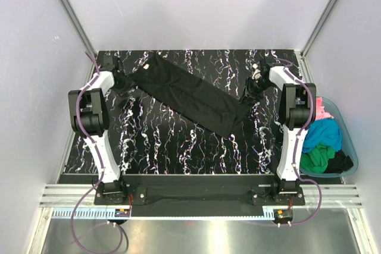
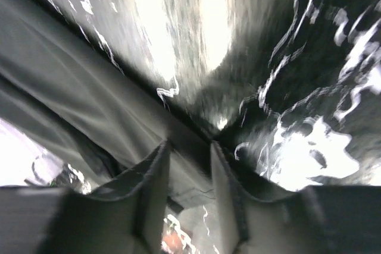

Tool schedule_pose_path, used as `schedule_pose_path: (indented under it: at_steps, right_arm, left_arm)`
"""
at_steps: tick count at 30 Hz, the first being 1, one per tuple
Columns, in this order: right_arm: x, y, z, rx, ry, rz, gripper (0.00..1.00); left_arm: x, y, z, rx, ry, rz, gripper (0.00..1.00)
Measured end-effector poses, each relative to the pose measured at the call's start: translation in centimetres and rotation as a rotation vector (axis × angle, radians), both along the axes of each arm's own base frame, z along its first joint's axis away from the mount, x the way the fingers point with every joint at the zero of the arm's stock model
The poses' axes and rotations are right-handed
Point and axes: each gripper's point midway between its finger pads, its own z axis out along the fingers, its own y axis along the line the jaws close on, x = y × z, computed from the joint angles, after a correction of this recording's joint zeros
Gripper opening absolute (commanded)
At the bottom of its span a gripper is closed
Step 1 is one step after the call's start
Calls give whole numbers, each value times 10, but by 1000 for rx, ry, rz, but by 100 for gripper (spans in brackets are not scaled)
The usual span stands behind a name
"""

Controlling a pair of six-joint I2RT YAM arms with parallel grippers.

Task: Fold and stack the t-shirts
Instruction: Fold the tshirt

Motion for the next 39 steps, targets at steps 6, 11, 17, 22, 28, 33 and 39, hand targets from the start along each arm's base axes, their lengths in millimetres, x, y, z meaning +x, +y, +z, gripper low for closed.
schedule_pose_path:
  at_steps: [6,11,17,22,28,33,39]
  right_arm:
    - [-33,3,-7,25,78,-7,3]
    - [-69,3,-7,26,148,-48,0]
    - [-136,16,-9,48,258,-188,2]
    - [-203,69,-9,28,320,-163,9]
    - [-228,84,5,21,294,-207,16]
    - [-204,85,22,19,222,-228,43]
    - [-193,77,34,-39,183,-235,49]
  left_arm:
    - [-3,2,7,17,21,-9,48]
    - [-12,6,11,43,50,-16,48]
    - [-26,8,19,64,67,-33,48]
    - [-42,7,23,52,68,-47,49]
    - [-30,-12,28,-48,-20,-100,50]
    - [3,-43,30,-111,-103,-174,51]
    - [27,-89,12,-130,-113,-267,52]
